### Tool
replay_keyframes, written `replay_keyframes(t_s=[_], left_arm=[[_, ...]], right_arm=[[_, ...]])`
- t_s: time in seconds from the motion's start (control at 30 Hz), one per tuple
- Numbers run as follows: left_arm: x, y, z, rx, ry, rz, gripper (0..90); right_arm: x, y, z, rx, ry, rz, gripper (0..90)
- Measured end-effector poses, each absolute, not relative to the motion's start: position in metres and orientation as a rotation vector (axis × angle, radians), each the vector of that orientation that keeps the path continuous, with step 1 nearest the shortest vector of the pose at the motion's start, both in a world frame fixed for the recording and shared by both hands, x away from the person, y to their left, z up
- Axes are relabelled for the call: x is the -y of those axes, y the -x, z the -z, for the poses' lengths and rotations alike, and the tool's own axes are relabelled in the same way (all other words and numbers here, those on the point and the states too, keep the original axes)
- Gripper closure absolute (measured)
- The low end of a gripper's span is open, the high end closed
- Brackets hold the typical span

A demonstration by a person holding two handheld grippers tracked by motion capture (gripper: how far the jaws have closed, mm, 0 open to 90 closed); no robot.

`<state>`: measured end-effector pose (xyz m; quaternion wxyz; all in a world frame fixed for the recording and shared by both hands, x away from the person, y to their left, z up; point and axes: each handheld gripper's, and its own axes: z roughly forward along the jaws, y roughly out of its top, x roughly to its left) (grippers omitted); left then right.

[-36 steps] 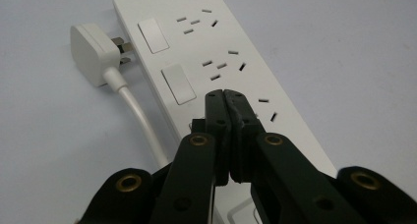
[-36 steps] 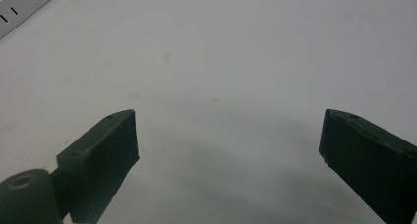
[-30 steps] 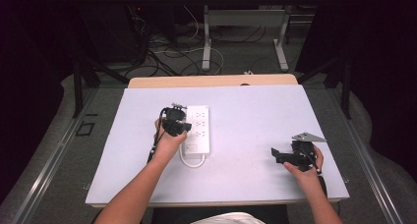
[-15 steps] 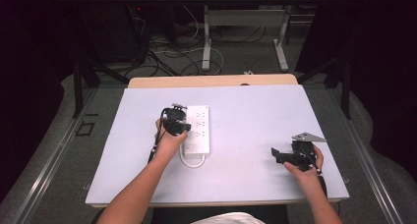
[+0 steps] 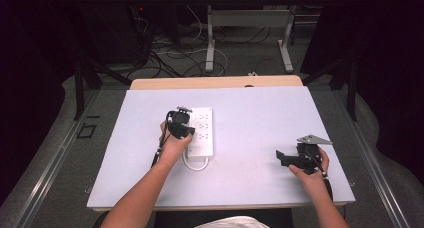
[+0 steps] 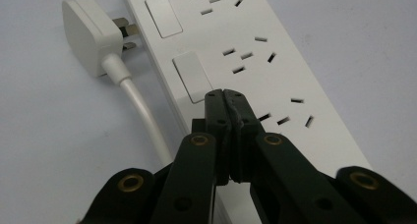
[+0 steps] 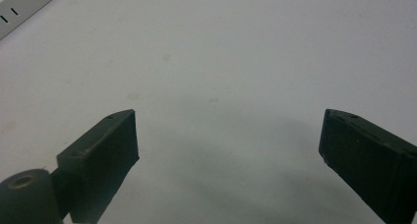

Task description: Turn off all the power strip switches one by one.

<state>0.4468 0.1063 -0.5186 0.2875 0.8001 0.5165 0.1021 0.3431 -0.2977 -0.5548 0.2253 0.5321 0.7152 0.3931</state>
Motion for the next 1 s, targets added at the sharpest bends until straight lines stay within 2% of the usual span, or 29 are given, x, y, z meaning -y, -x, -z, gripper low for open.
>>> replay_keyframes(t_s=[1.0], left_arm=[[-0.1039, -0.4475, 0.522, -1.381, -2.134, -0.294, 90.0]], right_arm=[[0.2976, -0.3426, 0.5539, -1.972, -1.466, -1.086, 7.9]])
